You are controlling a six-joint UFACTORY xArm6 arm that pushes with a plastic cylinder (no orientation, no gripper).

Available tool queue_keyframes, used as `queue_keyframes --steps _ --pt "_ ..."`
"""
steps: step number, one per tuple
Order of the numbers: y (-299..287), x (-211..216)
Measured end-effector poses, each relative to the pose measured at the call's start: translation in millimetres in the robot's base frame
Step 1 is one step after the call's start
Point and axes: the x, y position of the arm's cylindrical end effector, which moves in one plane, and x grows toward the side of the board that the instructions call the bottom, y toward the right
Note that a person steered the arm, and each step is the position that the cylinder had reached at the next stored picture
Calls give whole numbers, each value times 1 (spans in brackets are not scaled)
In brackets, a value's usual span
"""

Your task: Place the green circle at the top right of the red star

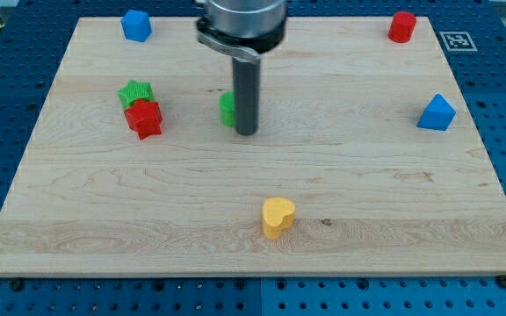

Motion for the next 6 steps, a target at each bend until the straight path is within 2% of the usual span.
queue_keyframes --steps 3,4,5,6 --pt "7 -74" --pt "6 -87" --pt "-2 -80" --pt "-36 -73"
